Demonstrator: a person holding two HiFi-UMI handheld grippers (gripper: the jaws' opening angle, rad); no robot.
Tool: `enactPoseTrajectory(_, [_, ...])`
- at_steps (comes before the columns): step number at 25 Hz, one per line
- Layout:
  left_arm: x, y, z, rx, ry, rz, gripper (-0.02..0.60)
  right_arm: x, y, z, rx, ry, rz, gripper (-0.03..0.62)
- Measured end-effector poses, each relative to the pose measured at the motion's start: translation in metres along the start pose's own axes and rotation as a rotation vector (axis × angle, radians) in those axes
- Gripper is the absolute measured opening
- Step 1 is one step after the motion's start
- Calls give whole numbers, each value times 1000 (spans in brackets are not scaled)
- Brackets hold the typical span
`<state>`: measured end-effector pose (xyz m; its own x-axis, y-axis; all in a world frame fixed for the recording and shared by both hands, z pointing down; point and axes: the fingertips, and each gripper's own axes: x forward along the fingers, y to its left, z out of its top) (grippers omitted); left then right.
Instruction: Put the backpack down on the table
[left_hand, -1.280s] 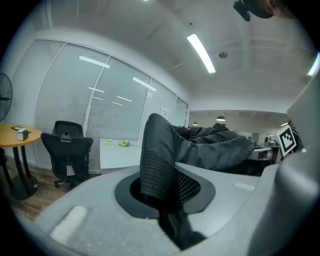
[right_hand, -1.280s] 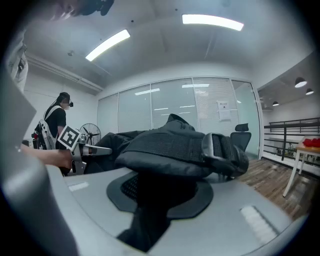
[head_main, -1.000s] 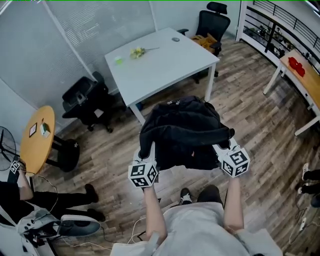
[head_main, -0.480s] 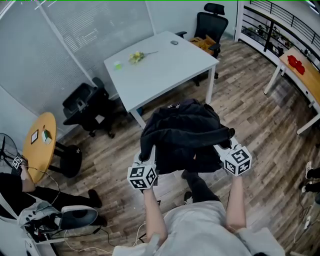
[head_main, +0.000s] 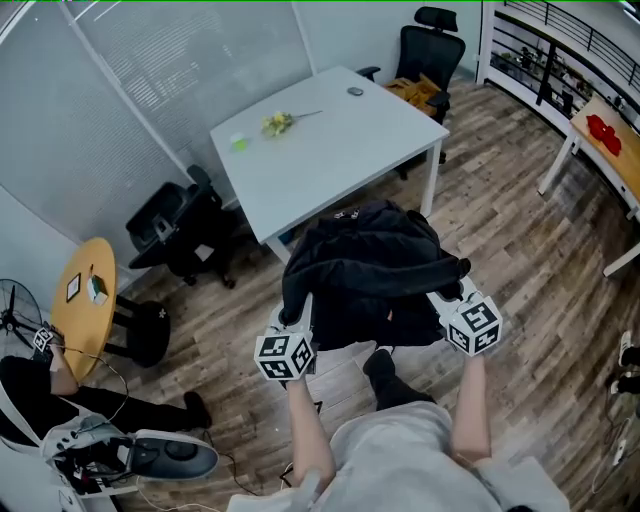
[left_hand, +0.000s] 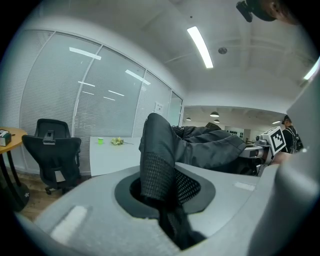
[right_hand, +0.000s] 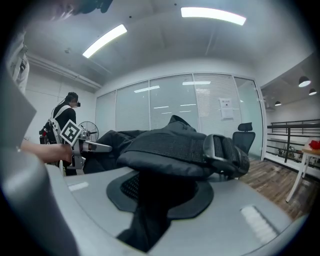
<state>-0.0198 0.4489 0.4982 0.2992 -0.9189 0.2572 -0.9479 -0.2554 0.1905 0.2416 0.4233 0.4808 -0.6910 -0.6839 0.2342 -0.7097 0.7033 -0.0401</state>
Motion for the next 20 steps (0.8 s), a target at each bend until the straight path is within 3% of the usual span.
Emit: enactPoseTrajectory(20, [168, 66, 58, -3, 43, -62, 72, 144, -113, 54, -89, 0, -36, 104])
